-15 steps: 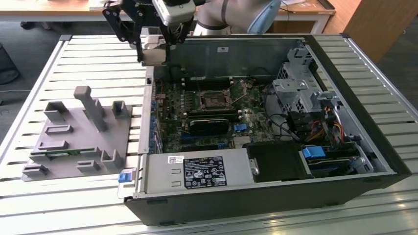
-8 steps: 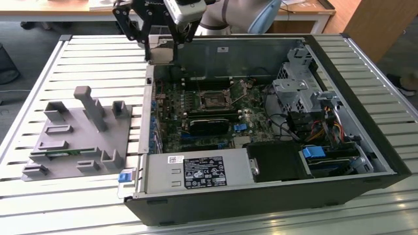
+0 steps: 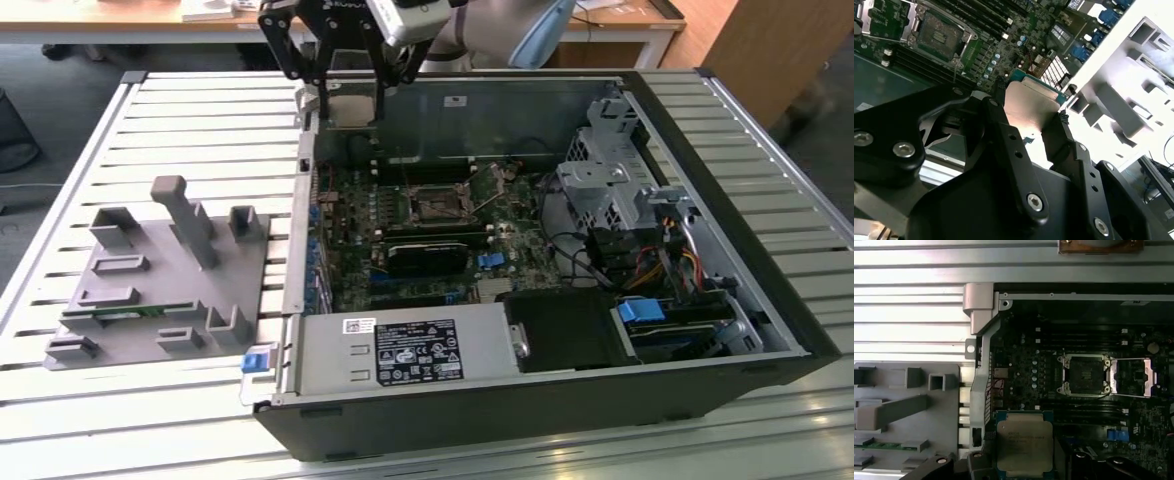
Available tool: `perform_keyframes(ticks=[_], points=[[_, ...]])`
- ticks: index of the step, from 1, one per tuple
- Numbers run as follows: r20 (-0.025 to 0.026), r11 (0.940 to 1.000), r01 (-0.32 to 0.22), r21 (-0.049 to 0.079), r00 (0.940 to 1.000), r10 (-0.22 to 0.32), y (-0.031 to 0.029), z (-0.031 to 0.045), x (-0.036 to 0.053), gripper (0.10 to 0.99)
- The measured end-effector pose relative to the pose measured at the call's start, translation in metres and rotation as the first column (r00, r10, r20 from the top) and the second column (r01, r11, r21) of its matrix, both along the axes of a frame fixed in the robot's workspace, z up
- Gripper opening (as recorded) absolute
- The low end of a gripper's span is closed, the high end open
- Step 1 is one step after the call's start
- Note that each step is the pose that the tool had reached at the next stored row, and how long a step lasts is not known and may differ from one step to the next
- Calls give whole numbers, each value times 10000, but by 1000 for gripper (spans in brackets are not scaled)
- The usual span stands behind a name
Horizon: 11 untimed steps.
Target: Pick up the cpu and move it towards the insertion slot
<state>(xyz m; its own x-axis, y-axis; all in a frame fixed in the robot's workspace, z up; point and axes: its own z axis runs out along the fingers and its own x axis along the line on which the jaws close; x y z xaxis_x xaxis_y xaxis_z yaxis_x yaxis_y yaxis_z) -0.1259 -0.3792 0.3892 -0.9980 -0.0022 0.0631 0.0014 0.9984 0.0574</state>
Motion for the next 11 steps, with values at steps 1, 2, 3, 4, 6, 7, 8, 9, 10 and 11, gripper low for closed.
perform_keyframes(ticks=[1,2,3,4,6,7,8,9,10,11], points=[[0,10000,1,0,10000,-1,6,0,26,541],[1,10000,1,1,10000,-1,12,-1,50,541],[0,10000,1,0,10000,-1,17,-1,74,541],[0,10000,1,1,10000,-1,22,-2,97,541],[1,10000,0,1,10000,0,32,-2,143,541],[0,10000,0,1,10000,0,37,-2,166,541],[0,10000,0,1,10000,0,42,-3,189,541],[0,10000,1,0,10000,-1,49,-3,213,541],[0,10000,1,0,10000,-1,54,-4,236,541],[0,10000,1,0,10000,-1,60,-4,258,541]])
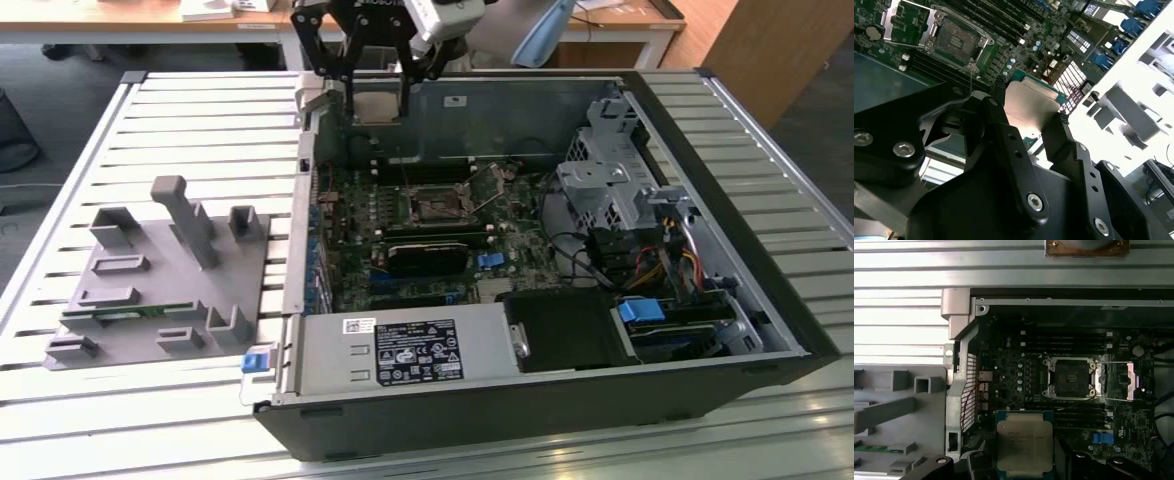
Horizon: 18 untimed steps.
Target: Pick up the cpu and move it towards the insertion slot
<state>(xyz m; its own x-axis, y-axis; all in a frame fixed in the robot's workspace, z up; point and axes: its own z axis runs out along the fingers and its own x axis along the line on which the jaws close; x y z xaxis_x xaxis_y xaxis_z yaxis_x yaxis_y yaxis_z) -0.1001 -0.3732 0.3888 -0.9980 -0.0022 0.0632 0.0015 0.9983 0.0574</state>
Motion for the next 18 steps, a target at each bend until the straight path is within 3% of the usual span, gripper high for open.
perform_keyframes(ticks=[13,18], points=[[13,10000,1,2,10000,-1,121,-10,251,541],[255,10000,0,1,9997,0,182,-10,275,541]])
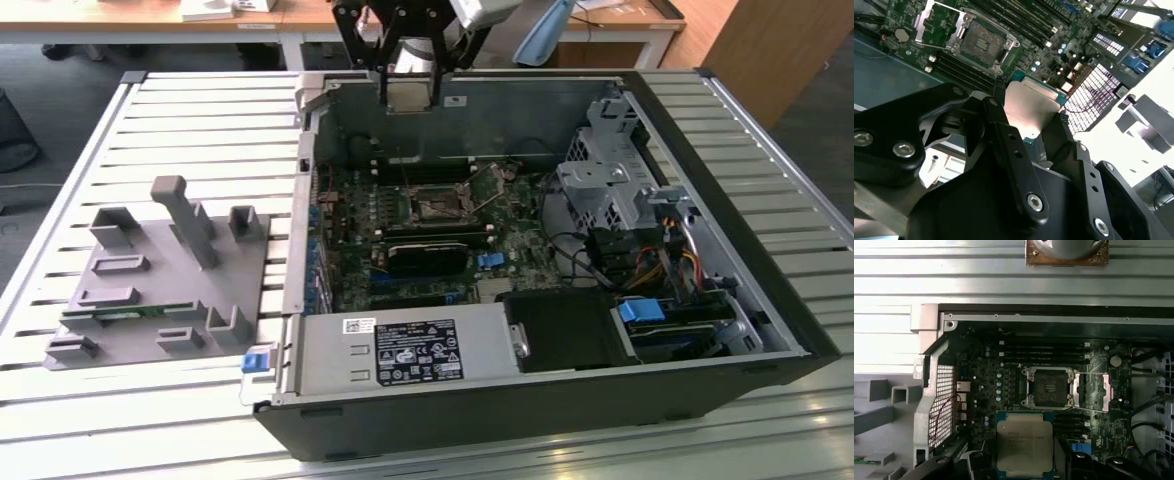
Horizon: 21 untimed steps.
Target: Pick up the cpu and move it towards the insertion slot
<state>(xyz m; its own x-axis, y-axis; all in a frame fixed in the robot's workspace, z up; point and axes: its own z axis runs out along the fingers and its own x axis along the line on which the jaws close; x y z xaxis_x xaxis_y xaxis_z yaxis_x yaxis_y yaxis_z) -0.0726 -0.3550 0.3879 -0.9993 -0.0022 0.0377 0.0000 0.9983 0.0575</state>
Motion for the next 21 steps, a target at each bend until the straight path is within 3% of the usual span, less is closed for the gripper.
perform_keyframes(ticks=[6,21], points=[[9,10000,0,0,10000,0,64,-16,99,541],[9,10000,6,0,10000,-6,301,-54,312,541]])
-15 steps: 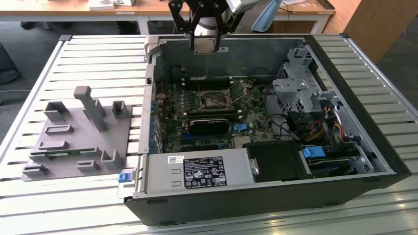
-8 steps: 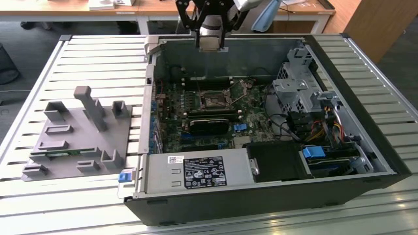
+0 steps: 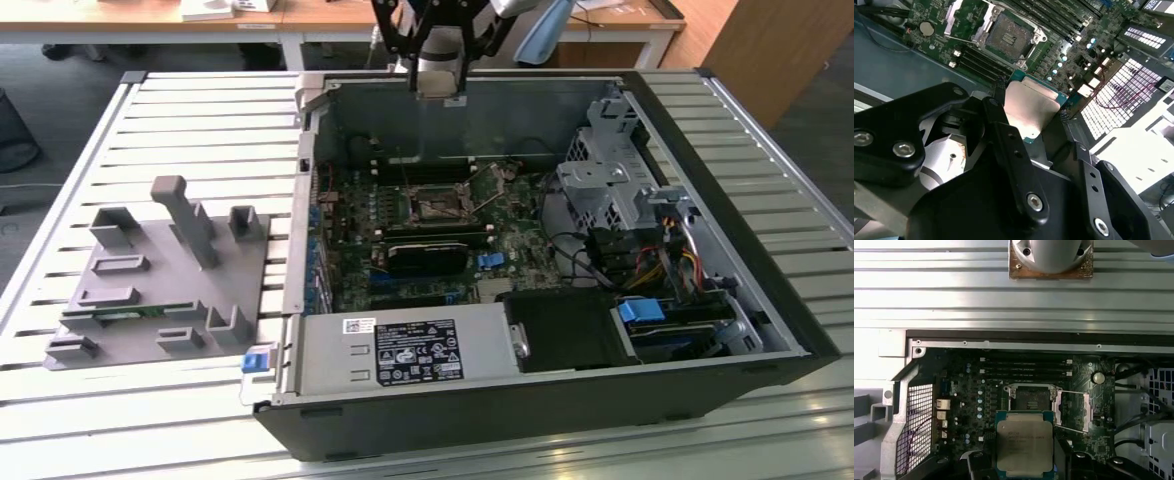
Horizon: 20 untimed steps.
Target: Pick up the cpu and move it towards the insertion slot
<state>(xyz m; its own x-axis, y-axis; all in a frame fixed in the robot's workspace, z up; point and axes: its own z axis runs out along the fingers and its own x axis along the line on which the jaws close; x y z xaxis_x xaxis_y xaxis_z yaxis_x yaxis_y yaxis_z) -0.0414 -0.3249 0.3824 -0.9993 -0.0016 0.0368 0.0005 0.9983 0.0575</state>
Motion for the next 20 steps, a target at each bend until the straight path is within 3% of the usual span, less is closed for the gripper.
perform_keyframes(ticks=[14,20], points=[[0,9997,262,-1,9997,-262,88,-22,209,541],[0,9996,269,0,9996,-269,88,-23,217,541]])
